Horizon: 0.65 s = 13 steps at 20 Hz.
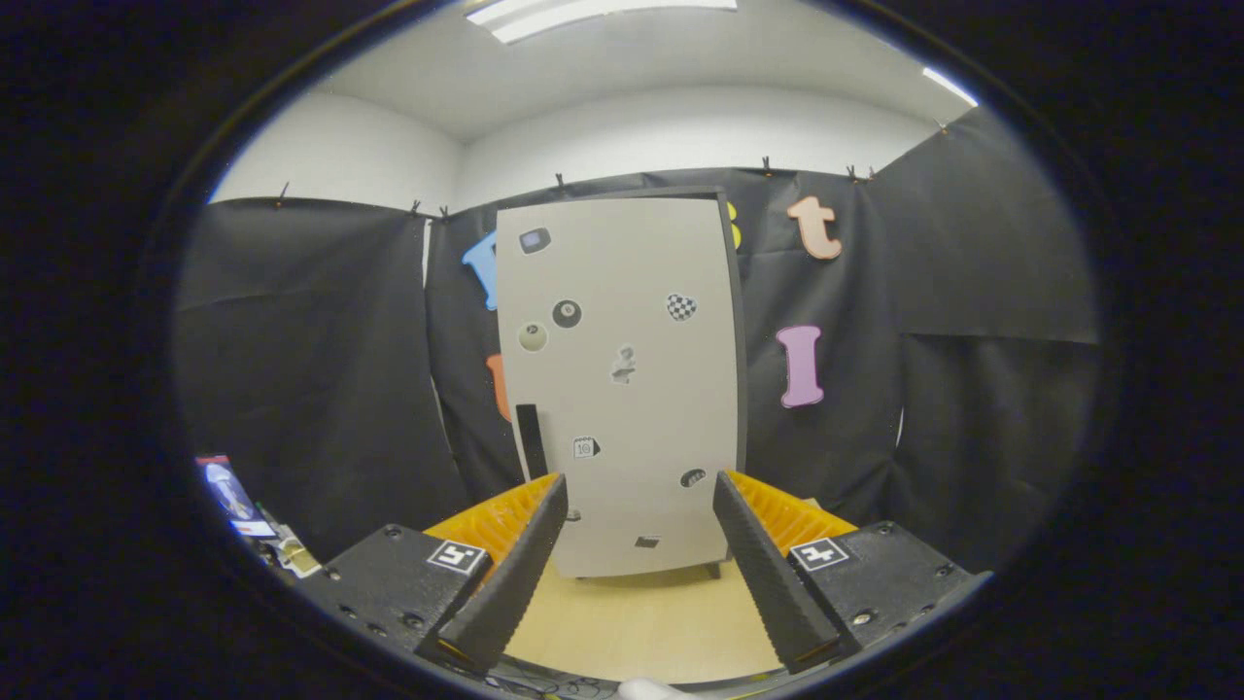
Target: Open the shoe cabinet door, grab the shoes and put them into the shoe cabinet, then close the shoe cabinet door.
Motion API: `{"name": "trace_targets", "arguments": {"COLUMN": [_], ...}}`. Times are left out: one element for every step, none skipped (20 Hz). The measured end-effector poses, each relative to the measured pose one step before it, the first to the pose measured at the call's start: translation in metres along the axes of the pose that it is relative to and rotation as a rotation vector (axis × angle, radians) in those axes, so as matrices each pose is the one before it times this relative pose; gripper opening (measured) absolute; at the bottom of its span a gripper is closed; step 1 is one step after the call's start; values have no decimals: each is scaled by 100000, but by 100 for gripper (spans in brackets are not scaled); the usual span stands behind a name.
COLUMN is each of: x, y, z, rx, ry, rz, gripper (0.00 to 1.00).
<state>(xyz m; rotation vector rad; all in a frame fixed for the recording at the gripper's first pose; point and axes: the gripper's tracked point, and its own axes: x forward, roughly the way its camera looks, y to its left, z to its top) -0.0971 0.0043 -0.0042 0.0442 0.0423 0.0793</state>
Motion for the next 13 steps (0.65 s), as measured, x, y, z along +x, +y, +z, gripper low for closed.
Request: {"name": "trace_targets", "arguments": {"x": [55, 135, -73, 62, -97, -80, -37, -48, 25, -48, 48, 27, 25], "y": [-91, 98, 71, 11, 177, 40, 29, -37, 10, -73, 19, -13, -49], "z": [5, -64, 99, 40, 69, 18, 166, 39, 60, -4, -35, -56, 18], "rx": [-58, -50, 178, -9, -29, -3, -1, -102, -48, 11, -11, 57, -90], "ry": [228, 107, -296, -206, -44, -183, -419, -202, -277, -74, 237, 12, 40], "rz": [-212, 130, 5, 187, 241, 171, 70, 124, -37, -163, -74, -51, -187], "gripper": [99, 99, 99, 99, 99, 99, 99, 99, 99, 99, 99, 99, 99]}}
